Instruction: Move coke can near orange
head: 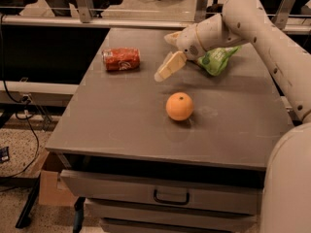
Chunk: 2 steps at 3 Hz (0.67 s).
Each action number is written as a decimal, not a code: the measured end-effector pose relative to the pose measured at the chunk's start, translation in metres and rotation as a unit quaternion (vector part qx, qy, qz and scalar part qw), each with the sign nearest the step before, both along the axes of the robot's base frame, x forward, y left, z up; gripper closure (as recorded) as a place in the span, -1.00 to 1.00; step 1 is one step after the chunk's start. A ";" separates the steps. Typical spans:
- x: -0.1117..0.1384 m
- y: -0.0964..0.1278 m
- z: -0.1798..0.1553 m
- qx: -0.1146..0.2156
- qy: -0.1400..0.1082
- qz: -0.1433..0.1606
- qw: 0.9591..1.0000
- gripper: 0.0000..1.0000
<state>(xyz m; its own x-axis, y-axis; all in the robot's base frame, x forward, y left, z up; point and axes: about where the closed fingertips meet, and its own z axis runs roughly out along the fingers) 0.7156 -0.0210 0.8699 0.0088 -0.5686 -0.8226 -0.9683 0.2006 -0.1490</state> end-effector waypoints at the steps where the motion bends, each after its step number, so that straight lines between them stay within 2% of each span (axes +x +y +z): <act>1: 0.010 0.014 -0.008 0.027 -0.002 -0.003 1.000 -1.00; 2: 0.020 0.030 -0.012 0.052 0.010 -0.004 0.999 -1.00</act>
Offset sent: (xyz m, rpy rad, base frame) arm 0.0339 0.0410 -0.0118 0.1619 0.0402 -0.0203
